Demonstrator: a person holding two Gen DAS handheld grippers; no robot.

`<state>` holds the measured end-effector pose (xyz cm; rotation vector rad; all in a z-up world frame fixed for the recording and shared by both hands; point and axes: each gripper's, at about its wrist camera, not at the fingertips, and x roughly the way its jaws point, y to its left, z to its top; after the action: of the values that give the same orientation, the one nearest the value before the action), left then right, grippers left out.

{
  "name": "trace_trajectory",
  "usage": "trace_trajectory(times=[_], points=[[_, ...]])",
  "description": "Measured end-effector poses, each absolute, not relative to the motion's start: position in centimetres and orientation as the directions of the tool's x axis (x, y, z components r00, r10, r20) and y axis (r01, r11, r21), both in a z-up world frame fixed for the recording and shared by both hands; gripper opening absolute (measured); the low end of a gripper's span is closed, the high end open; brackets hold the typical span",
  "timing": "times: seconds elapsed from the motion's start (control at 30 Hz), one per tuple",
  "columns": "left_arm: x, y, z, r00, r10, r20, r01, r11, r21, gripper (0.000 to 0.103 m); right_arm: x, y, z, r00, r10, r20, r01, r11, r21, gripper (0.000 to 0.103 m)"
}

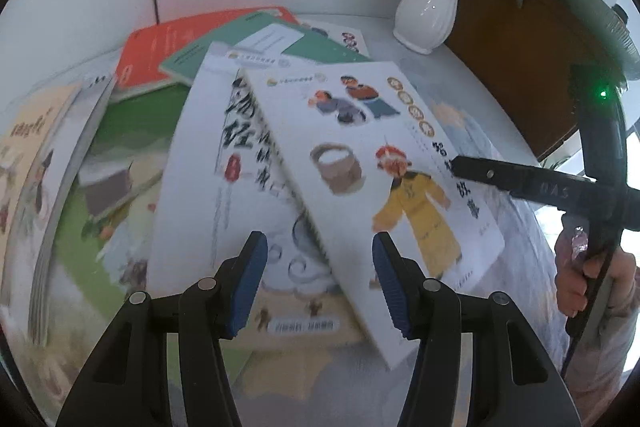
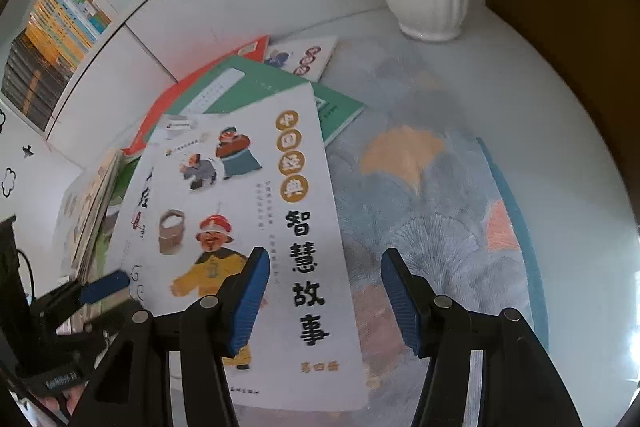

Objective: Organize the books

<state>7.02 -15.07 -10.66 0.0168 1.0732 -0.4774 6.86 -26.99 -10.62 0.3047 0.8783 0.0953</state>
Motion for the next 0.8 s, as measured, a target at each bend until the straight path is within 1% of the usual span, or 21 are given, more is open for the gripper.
trace_trajectory(times=[0.1,0.2,0.23,0.3,0.37,0.57,0.73,0.8], points=[[7.3,-16.0,-10.9,0.399,-0.359,-0.844,0.416,0.891,-0.182,0.053,6.7,-27.0,-11.0,0.636,0.217,-0.741,0.034,0.951,0.308,0.057],[7.4,-16.8,-11.0,0.392,-0.372,-0.841,0.45,0.875,-0.177,0.053,6.8,-25.9,-11.1,0.614,0.275,-0.74,-0.017,0.942,0.336,0.057],[7.1,-17.1,-11.1,0.387,-0.379,-0.84,0.469,0.866,-0.175,0.054,6.7,-25.5,-11.2,0.608,0.28,-0.743,-0.028,0.942,0.333,0.058],[6.6,-17.2,-11.2,0.413,-0.356,-0.838,0.478,0.868,-0.133,0.054,6.2,-23.8,-11.1,0.601,0.221,-0.768,-0.026,0.966,0.258,0.059],[5.7,-16.8,-11.3,0.434,-0.329,-0.839,0.487,0.869,-0.089,0.054,5.5,-22.8,-11.3,0.594,0.199,-0.779,-0.03,0.974,0.226,0.059],[3.5,-13.5,-10.9,0.388,-0.338,-0.857,0.456,0.879,-0.14,0.054,2.7,-21.6,-12.0,0.554,0.245,-0.796,-0.088,0.968,0.236,0.059],[-0.2,-9.2,-10.8,0.351,-0.358,-0.865,0.413,0.889,-0.2,0.053,2.5,-21.5,-12.1,0.531,0.281,-0.8,-0.148,0.96,0.239,0.059],[-2.5,-7.2,-10.5,0.362,-0.358,-0.861,0.402,0.893,-0.202,0.053,2.6,-20.7,-11.8,0.524,0.285,-0.803,-0.176,0.958,0.225,0.059]])
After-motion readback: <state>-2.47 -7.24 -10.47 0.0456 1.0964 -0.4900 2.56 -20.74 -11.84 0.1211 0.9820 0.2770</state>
